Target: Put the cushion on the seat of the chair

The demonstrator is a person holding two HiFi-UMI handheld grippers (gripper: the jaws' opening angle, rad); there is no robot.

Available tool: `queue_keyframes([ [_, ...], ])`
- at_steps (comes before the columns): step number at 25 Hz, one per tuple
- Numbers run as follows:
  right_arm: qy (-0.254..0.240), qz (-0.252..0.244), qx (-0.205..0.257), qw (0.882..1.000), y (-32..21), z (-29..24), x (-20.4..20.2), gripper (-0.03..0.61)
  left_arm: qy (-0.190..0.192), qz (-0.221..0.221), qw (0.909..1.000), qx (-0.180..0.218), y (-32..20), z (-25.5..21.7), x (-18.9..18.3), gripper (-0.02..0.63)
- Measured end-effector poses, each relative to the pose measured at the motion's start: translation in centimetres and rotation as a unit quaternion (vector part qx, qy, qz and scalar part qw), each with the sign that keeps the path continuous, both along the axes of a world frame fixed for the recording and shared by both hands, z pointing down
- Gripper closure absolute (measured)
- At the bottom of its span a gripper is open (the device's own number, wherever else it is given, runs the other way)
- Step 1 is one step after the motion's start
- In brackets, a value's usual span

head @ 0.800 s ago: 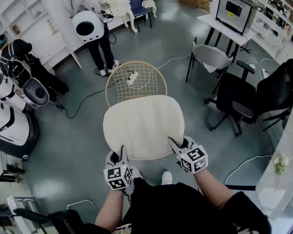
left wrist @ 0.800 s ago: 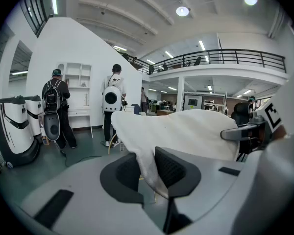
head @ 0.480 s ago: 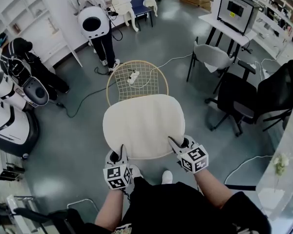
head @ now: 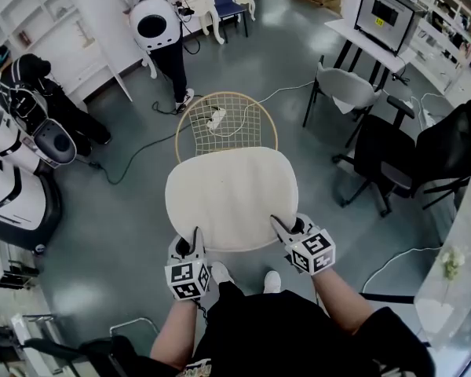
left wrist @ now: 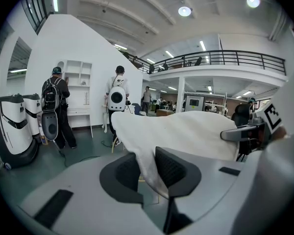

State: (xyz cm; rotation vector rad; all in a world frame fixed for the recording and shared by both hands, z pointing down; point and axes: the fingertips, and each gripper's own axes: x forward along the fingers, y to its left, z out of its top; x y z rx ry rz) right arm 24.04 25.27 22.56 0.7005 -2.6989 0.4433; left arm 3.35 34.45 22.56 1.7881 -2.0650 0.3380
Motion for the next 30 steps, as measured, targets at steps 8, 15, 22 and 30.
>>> queue_keyframes([
  [8, 0.008, 0.016, -0.005, 1.000, -0.6, 0.5, -4.8, 0.497, 0.007, 0.016, 0.9998, -0.003, -1.2, 0.6, -5.1, 0.523],
  [15, 0.017, 0.039, -0.002, 0.999, -1.3, 1.0, -9.9, 0.497, 0.012, 0.041, 0.9991, 0.000, -2.8, 1.3, -10.5, 0.523],
  [22, 0.022, 0.059, 0.004, 0.998, -2.5, 1.4, -14.3, 0.497, 0.012, 0.070, 0.9975, 0.005, -4.9, 1.6, -15.2, 0.523],
  [30, 0.025, 0.072, 0.013, 0.997, -4.6, 1.2, -17.1, 0.497, 0.007, 0.088, 0.9961, 0.009, -7.4, 1.6, -18.1, 0.522],
])
